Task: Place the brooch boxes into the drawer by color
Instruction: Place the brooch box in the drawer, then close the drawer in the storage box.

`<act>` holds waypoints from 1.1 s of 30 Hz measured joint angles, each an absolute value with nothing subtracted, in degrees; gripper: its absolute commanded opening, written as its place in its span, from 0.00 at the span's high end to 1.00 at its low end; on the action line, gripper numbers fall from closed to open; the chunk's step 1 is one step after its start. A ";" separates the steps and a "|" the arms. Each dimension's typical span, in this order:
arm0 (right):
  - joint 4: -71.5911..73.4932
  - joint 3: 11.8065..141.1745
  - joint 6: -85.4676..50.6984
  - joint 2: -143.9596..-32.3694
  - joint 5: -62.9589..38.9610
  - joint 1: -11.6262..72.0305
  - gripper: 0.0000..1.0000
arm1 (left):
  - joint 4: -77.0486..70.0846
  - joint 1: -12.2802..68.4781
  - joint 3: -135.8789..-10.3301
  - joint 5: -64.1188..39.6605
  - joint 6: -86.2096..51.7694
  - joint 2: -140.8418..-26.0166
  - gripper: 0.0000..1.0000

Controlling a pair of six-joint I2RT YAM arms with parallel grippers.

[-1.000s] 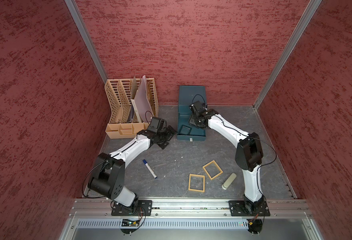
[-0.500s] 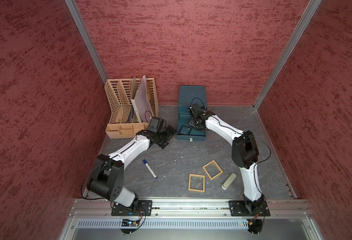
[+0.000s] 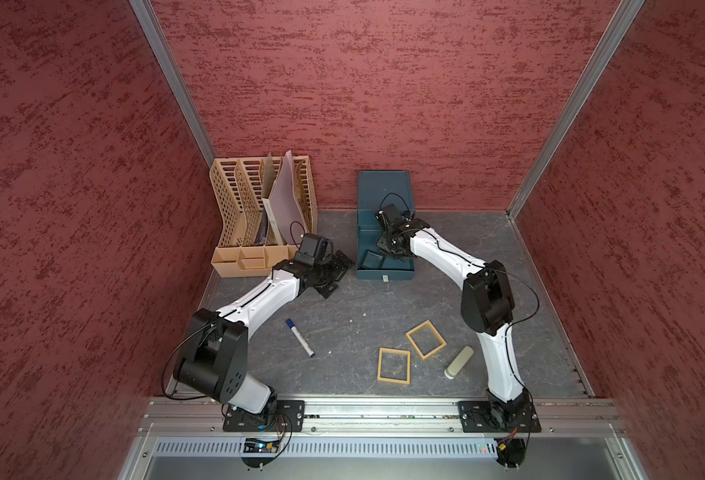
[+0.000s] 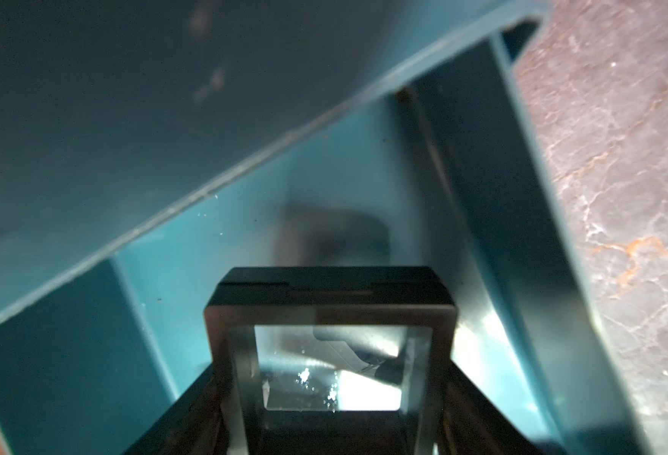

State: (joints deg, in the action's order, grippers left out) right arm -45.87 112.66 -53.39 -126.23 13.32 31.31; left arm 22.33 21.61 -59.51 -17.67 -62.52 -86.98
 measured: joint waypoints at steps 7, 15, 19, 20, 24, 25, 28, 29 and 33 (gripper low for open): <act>-45.95 113.10 -53.12 -126.52 13.30 31.27 0.14 | 22.70 21.61 -59.51 -17.69 -62.26 -86.98 0.05; -45.95 113.10 -53.12 -126.45 13.26 31.27 0.16 | 22.79 21.61 -59.55 -17.65 -62.08 -86.98 0.05; -45.52 113.10 -52.66 -125.29 13.39 31.29 0.17 | 23.33 21.52 -59.90 -17.47 -61.76 -86.96 0.05; -45.30 113.10 -52.42 -124.64 13.45 31.29 0.17 | 23.44 21.47 -60.07 -17.47 -61.63 -86.96 0.05; -44.60 113.08 -51.57 -121.12 13.98 31.38 0.18 | 23.68 21.02 -61.21 -17.47 -60.97 -86.96 0.05; -44.45 113.08 -51.37 -120.16 14.11 31.40 0.18 | 23.83 20.86 -61.60 -17.47 -60.82 -86.96 0.05; -43.53 112.68 -50.76 -116.62 14.46 31.53 0.19 | 24.62 20.43 -62.98 -17.47 -60.38 -86.94 0.05; -43.00 112.12 -50.59 -115.11 14.52 31.68 0.19 | 24.95 20.23 -63.51 -17.47 -60.07 -86.94 0.05; -40.93 107.92 -50.19 -108.14 14.57 31.83 0.19 | 26.15 19.40 -65.93 -17.54 -58.67 -86.96 0.05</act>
State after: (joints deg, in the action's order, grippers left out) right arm -40.93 107.92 -50.19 -108.14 14.57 31.83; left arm 26.15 19.40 -65.93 -17.54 -58.67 -86.96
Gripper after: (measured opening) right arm 0.812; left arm 0.951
